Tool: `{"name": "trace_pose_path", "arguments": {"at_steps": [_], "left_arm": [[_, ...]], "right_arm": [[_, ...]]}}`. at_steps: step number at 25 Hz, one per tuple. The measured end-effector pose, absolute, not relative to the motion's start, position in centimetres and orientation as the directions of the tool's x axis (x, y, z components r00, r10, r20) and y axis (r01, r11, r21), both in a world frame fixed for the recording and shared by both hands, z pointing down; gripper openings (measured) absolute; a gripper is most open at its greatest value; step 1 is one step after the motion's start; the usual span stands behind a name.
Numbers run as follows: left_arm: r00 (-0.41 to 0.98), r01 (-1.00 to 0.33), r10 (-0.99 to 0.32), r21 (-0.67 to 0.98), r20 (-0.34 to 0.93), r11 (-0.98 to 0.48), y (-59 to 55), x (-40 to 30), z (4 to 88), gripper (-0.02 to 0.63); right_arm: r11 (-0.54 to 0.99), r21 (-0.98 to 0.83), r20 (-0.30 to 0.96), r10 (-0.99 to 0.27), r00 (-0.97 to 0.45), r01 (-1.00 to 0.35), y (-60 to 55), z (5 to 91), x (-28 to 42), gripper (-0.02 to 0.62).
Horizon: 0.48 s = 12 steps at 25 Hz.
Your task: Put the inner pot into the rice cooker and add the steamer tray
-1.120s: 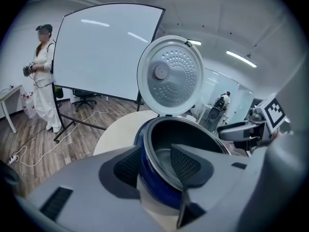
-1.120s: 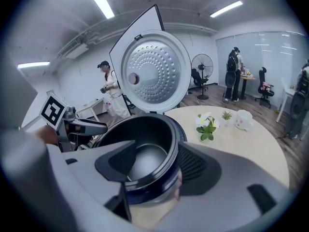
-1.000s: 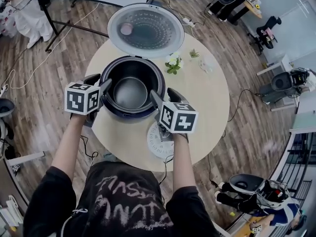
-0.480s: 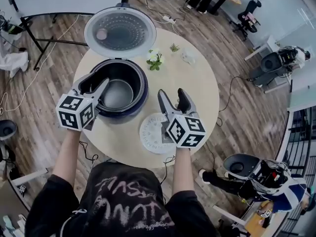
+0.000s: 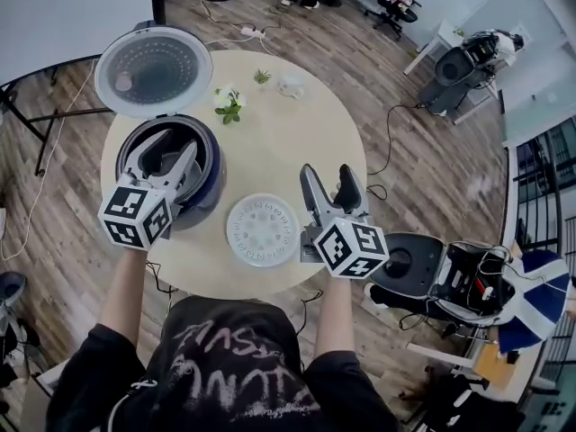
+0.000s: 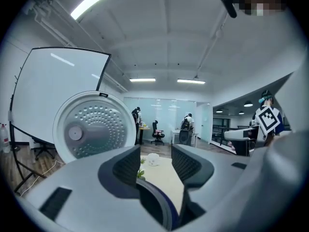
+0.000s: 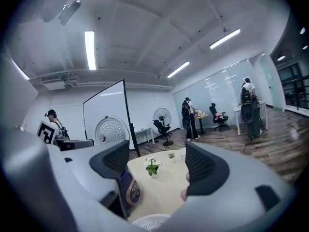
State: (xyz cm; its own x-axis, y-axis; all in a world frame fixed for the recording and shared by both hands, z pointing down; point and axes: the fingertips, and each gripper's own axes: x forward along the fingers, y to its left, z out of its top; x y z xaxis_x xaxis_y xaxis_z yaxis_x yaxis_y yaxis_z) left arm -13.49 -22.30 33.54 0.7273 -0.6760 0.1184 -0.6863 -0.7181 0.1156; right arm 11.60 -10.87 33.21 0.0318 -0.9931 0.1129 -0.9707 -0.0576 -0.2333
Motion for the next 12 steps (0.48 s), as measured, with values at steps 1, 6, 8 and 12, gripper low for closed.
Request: {"name": "trace_pose_path", "arguments": {"at_steps": [1, 6, 8, 12], "left_arm": [[0.735, -0.678, -0.67, 0.111, 0.105, -0.727, -22.0, -12.7, 33.2, 0.212], [0.775, -0.631, -0.63, 0.1, 0.039, -0.77, -20.3, -8.3, 31.7, 0.212], [0.791, -0.61, -0.612, 0.096, 0.003, -0.787, -19.7, -6.8, 30.9, 0.212], [0.803, -0.586, -0.591, 0.075, -0.082, -0.807, -18.6, -4.7, 29.1, 0.21]], "right_arm": [[-0.073, -0.234, 0.095, -0.994, 0.052, -0.97, -10.1, 32.8, 12.5, 0.368], [-0.126, -0.275, -0.08, -0.985, 0.153, -0.953, -5.7, 29.6, 17.4, 0.359], [-0.161, -0.285, -0.135, -0.969, 0.206, -0.945, -4.1, 28.4, 19.3, 0.36], [-0.228, -0.257, -0.19, -0.941, 0.28, -0.939, -2.0, 27.3, 22.0, 0.268]]}}
